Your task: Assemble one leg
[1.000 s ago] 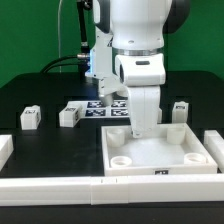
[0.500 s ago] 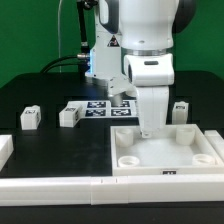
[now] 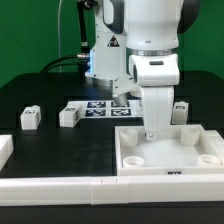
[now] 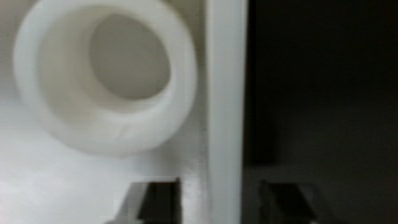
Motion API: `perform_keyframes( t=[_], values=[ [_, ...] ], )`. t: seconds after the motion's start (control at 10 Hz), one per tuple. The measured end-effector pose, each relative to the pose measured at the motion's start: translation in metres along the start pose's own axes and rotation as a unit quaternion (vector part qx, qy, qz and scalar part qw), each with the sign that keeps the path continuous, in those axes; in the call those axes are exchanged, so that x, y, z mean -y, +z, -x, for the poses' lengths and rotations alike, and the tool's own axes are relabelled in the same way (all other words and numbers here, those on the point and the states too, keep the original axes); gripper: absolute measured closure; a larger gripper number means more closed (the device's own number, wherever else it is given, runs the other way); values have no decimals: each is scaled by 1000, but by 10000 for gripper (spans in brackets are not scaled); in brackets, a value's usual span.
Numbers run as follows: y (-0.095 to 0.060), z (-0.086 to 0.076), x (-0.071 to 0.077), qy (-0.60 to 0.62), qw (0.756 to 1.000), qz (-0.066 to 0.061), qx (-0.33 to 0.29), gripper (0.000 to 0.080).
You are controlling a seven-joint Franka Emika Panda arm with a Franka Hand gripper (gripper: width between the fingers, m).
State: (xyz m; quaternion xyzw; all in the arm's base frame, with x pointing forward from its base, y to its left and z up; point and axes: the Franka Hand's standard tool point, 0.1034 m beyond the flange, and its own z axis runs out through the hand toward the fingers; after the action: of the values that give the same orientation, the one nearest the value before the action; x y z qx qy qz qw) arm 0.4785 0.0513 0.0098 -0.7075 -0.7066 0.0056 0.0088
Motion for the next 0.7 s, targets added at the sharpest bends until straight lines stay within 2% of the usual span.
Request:
perform_keyframes(
  t=[0.1,0.2,0.3,0.4,0.5,0.7],
  values=[
    [0,0,0,0,1000,0,0,422],
    [0,0,0,0,1000,0,0,422],
    [0,0,1,0,1000,0,0,242],
    [0,0,1,0,1000,-1,0,242],
    [0,0,1,0,1000,-1,0,166],
    [0,0,1,0,1000,-1,0,155]
  ],
)
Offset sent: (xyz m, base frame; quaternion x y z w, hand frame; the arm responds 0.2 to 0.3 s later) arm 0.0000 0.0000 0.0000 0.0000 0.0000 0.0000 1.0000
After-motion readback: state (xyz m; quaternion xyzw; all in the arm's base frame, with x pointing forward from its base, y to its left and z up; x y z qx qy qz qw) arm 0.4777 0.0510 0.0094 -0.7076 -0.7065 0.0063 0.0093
